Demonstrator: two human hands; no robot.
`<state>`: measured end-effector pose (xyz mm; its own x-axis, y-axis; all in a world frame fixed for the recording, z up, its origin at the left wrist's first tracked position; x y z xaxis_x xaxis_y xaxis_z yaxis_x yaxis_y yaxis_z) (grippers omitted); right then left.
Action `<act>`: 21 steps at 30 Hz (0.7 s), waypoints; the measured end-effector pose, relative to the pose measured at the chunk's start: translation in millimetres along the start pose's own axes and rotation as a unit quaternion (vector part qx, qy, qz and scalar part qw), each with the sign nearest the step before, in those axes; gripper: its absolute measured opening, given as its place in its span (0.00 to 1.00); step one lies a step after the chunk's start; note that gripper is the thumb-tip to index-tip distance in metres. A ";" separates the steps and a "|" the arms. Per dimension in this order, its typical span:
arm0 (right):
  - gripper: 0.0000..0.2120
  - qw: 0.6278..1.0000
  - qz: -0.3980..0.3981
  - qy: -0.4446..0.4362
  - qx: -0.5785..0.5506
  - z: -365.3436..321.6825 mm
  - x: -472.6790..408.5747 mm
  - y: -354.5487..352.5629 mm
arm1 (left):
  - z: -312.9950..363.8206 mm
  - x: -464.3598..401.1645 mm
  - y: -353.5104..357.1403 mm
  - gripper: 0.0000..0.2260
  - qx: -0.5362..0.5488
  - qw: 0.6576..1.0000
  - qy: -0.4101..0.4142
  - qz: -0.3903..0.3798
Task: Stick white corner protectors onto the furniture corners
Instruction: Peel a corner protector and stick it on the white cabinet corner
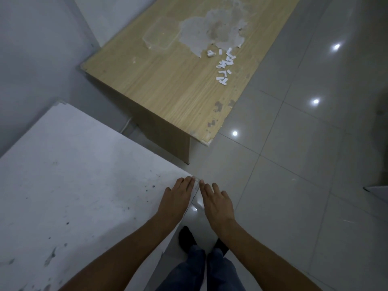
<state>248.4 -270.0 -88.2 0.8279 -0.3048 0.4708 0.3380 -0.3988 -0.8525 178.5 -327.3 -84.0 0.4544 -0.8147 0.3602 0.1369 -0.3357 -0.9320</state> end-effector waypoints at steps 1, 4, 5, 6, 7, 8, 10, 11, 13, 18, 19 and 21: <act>0.39 1.000 0.000 -0.002 0.005 -1.3 -0.7 -1.2 | 0.0 0.4 -0.9 0.33 -0.001 1.000 -0.001 0.003; 0.39 1.000 0.002 0.005 -0.006 -2.0 0.9 -7.1 | -0.4 1.3 -2.8 0.33 0.000 1.000 -0.003 0.007; 0.38 1.000 0.004 0.006 -0.011 -1.4 2.8 -8.3 | -0.9 1.5 -3.0 0.33 0.001 1.000 -0.004 0.007; 0.38 1.000 0.004 0.004 -0.013 -0.9 4.9 -8.9 | -1.2 1.0 -3.5 0.33 0.005 1.000 -0.005 0.006; 0.37 1.000 0.001 -0.003 -0.012 -1.8 7.0 -8.0 | -1.2 0.4 -3.6 0.33 0.009 1.000 -0.007 0.005; 0.37 1.000 -0.003 -0.010 -0.011 -3.4 9.1 -5.7 | -1.6 -0.2 -3.1 0.32 0.012 1.000 -0.008 0.005; 0.36 1.000 -0.010 -0.013 -0.007 -4.9 11.3 -0.1 | -1.7 -1.0 -0.7 0.31 0.014 1.000 -0.012 0.006; 0.36 1.000 -0.009 -0.014 -0.004 -5.8 11.0 1.7 | -1.4 -0.9 0.3 0.31 0.011 1.000 -0.014 0.005; 0.37 1.000 -0.010 -0.019 0.006 -9.0 8.4 4.4 | -0.8 -0.9 2.0 0.31 0.001 1.000 -0.010 0.005; 0.40 0.996 -0.015 -0.047 0.080 -13.3 6.7 9.2 | 2.0 -1.1 -1.4 0.29 -0.022 1.000 -0.004 0.018; 0.39 0.995 -0.015 -0.052 0.087 -12.7 7.5 9.0 | 3.0 -0.8 -2.4 0.28 -0.026 0.999 -0.002 0.019; 0.37 0.995 -0.016 -0.057 0.079 -9.1 10.1 6.0 | 5.0 0.5 -4.2 0.28 -0.033 0.999 -0.001 0.022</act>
<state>254.7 -283.3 -86.5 0.8581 -0.1897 0.4771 0.4239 -0.2626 -0.8668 182.5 -324.0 -80.1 0.4601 -0.8287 0.3186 0.0582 -0.3299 -0.9422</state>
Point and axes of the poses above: each hand's wrist, its own x-axis away from the middle knuckle, its own y-axis out of the palm, z = x × y, the point moved 10 cm from there along -x, towards the middle knuckle, and after that the axes turned 12 degrees about -x, right-handed, at the moved point
